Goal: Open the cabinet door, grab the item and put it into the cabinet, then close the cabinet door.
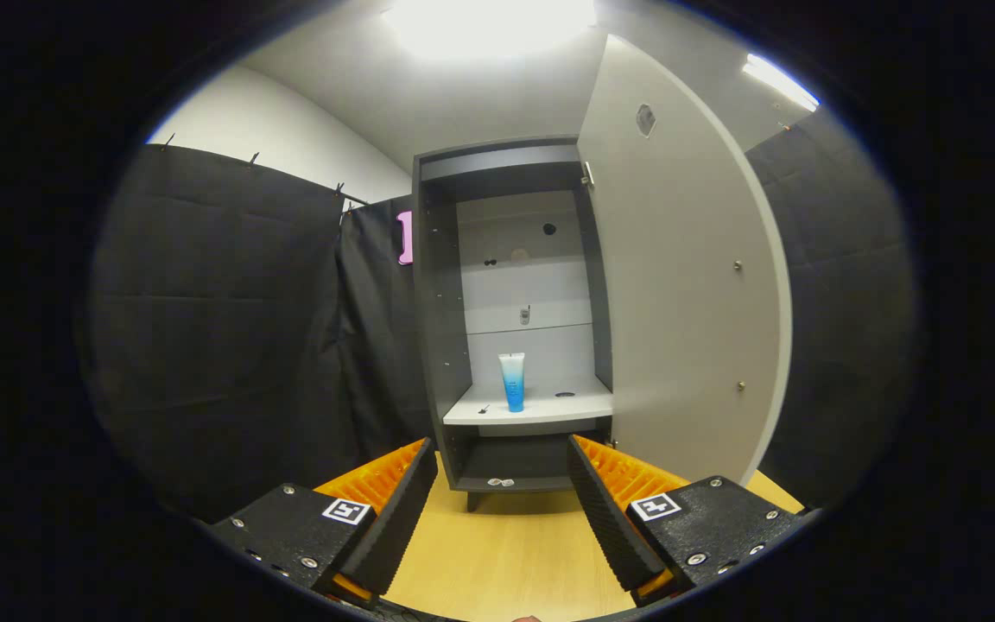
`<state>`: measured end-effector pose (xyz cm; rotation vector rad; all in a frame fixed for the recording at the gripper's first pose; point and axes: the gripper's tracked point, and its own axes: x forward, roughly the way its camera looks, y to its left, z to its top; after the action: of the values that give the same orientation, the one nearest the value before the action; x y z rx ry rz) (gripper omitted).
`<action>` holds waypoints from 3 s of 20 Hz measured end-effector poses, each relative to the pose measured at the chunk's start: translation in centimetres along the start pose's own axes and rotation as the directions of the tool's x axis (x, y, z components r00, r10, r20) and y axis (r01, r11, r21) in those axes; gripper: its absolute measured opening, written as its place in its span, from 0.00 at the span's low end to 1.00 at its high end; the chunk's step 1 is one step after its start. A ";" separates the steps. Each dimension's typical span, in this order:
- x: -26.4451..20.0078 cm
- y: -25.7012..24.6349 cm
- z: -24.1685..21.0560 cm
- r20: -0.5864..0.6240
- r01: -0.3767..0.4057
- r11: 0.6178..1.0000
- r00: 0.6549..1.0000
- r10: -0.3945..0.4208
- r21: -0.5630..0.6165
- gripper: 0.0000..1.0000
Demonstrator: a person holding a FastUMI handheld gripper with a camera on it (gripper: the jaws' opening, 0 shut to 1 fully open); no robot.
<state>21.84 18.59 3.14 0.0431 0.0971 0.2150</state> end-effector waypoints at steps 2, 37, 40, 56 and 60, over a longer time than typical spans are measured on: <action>-1.2 -2.0 0.1 0.003 0.032 0.999 0.999 -0.032 -0.004 0.94; 0.2 -25.9 7.6 0.127 0.601 0.798 0.795 -0.593 -0.042 0.92; 0.6 -24.0 7.5 0.118 0.565 0.825 0.821 -0.559 -0.026 0.92; 3.3 -15.7 7.0 0.099 0.390 0.919 0.918 -0.383 -0.057 0.92; 4.4 -14.0 6.9 0.091 0.360 0.930 0.931 -0.354 -0.067 0.92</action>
<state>29.80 5.64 8.84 -0.0489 0.0176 -0.1485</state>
